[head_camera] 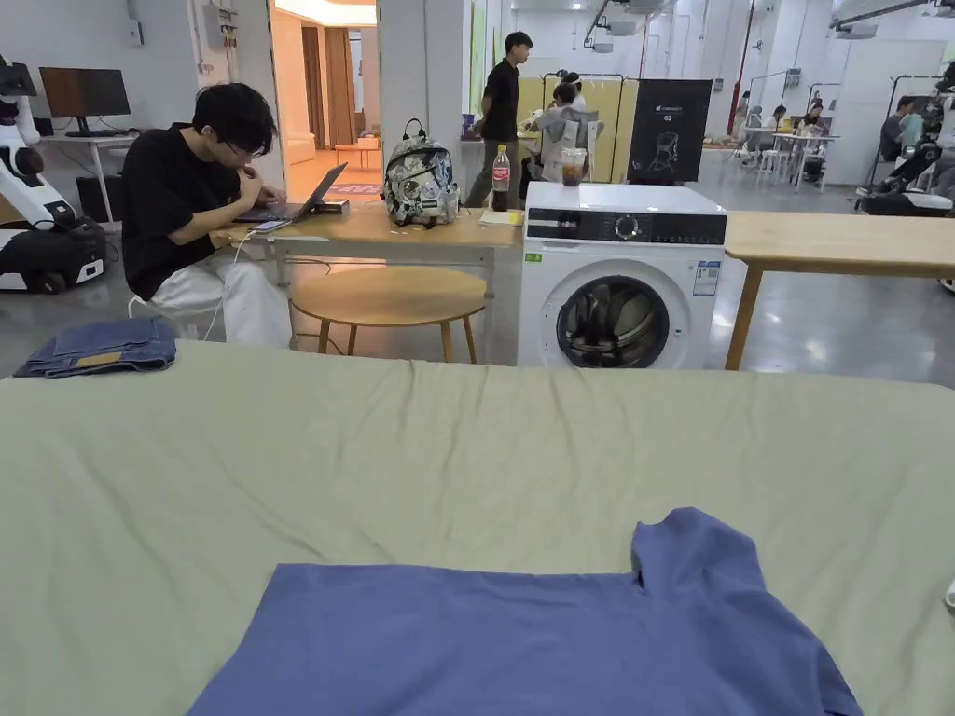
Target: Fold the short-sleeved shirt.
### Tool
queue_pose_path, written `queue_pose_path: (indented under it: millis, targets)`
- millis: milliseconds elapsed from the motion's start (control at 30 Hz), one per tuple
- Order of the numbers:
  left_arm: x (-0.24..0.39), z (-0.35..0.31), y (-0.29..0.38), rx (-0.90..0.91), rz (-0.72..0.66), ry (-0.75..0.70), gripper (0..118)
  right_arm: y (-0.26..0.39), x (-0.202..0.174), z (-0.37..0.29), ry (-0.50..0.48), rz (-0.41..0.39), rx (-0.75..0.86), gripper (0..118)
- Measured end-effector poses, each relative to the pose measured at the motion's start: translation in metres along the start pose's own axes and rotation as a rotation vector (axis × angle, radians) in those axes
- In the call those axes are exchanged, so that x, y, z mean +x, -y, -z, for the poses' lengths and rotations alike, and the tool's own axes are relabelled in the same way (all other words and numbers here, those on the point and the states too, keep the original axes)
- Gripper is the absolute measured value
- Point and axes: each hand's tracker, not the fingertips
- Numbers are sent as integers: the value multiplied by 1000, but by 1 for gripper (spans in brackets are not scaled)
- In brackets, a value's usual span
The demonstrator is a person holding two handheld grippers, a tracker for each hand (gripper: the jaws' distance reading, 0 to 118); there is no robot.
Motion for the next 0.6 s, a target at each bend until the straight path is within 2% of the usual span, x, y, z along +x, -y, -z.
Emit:
queue_pose_path:
  millis: [100,133,167,200,233,267,300,433,600]
  targets:
    - [-22,14,37,-124,-182,55,1,46,5,13,24,47,-100,3]
    - [-29,17,46,-138,-204,64,1,53,9,19,32,42,-125,3]
    - [-32,29,57,-178,-205,44,1,62,7,22,55,1,-139,3]
    - [-37,32,63,-182,-203,39,3,70,6,22,89,-17,-136,9]
    - [-43,34,66,-195,-210,44,12,75,6,23,76,-9,-130,22]
    - [-49,36,69,-214,-216,40,29,79,19,29,74,-4,-138,41]
    - [-44,41,73,-219,-221,36,48,79,22,32,100,-4,-164,54]
    - [-50,35,67,-198,-209,10,50,74,45,24,114,37,-149,56]
    - [-32,9,31,-102,-114,-13,50,54,60,-6,202,38,-24,59]
